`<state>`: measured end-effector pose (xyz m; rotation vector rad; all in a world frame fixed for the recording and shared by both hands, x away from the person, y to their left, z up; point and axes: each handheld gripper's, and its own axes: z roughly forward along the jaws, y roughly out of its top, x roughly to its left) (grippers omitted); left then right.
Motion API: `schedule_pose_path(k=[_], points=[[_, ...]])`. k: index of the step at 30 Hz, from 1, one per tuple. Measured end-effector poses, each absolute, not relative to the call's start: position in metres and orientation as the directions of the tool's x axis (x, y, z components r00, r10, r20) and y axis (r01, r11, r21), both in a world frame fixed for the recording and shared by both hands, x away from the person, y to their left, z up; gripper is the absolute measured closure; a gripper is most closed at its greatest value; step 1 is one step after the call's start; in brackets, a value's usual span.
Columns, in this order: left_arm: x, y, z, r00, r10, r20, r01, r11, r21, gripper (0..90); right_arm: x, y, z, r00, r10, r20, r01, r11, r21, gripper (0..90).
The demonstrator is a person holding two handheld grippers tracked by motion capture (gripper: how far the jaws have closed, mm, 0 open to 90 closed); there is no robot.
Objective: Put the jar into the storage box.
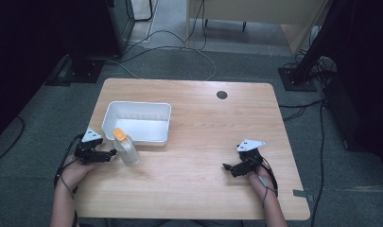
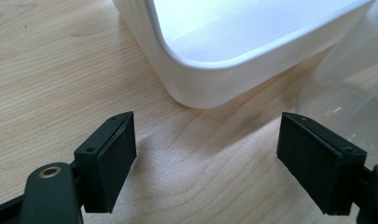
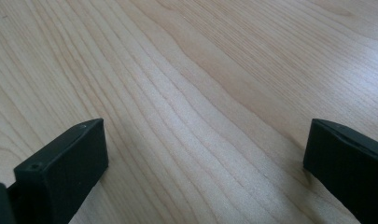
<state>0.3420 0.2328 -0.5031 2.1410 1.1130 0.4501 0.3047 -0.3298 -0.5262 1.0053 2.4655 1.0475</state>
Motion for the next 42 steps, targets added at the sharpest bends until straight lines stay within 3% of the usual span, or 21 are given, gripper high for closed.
schedule_pose_path(k=[4,12,25,42], points=[[0.336,0.233,-0.497,0.619,0.785,0.028,0.537,-0.449,0.715,20.0,0.305,-0.33,-0.526,-0.719,0.695,0.014,0.493,0.495,0.716,0.0],[0.329,0.229,-0.488,0.671,0.741,0.01,0.515,-0.477,0.712,20.1,0.305,-0.33,-0.526,-0.719,0.695,0.014,0.493,0.495,0.716,0.0],[0.316,0.228,-0.476,0.772,0.632,-0.069,0.464,-0.486,0.741,20.1,0.305,-0.33,-0.526,-0.719,0.695,0.014,0.492,0.495,0.716,0.0],[0.32,0.21,-0.486,0.807,0.588,-0.063,0.399,-0.463,0.792,20.1,0.305,-0.33,-0.526,-0.719,0.695,0.014,0.493,0.495,0.716,0.0]])
